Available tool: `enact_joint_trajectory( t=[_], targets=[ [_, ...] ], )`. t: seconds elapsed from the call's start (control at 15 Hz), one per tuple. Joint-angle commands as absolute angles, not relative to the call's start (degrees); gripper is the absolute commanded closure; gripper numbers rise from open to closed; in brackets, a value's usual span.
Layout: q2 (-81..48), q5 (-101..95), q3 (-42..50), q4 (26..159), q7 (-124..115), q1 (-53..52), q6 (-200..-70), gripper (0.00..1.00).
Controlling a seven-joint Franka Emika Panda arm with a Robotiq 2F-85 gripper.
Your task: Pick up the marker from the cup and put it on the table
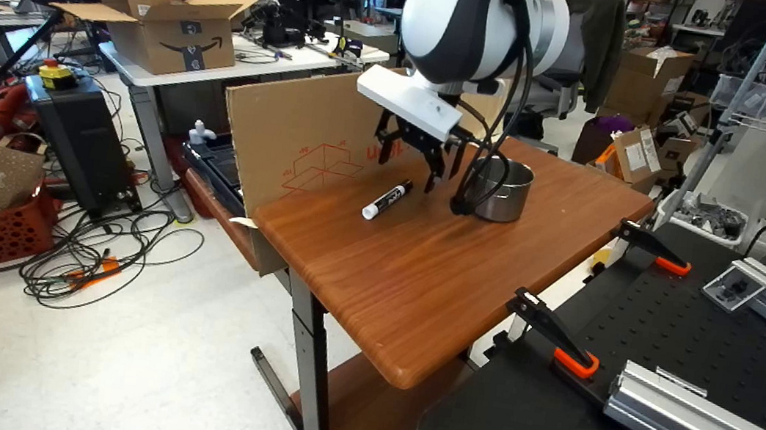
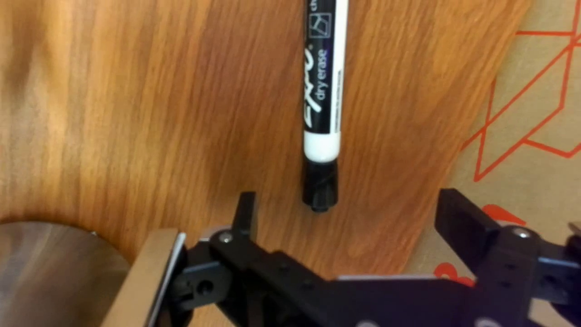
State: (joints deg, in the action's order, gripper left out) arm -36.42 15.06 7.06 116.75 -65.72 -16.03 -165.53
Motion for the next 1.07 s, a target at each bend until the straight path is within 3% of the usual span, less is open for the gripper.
enact_joint_trajectory(
  t=[0.0,0.47,0.53,1.0],
  targets=[
    [-32.6,14.7,5.3,118.4,-65.0,-14.9,-164.1,0.00],
    [-17.3,14.8,0.0,128.4,-57.8,-11.8,-162.4,0.00],
    [-21.9,14.7,1.3,124.3,-61.3,-13.2,-165.0,0.00],
    [-17.7,14.7,0.4,128.3,-58.7,-12.2,-163.3,0.00]
  ],
)
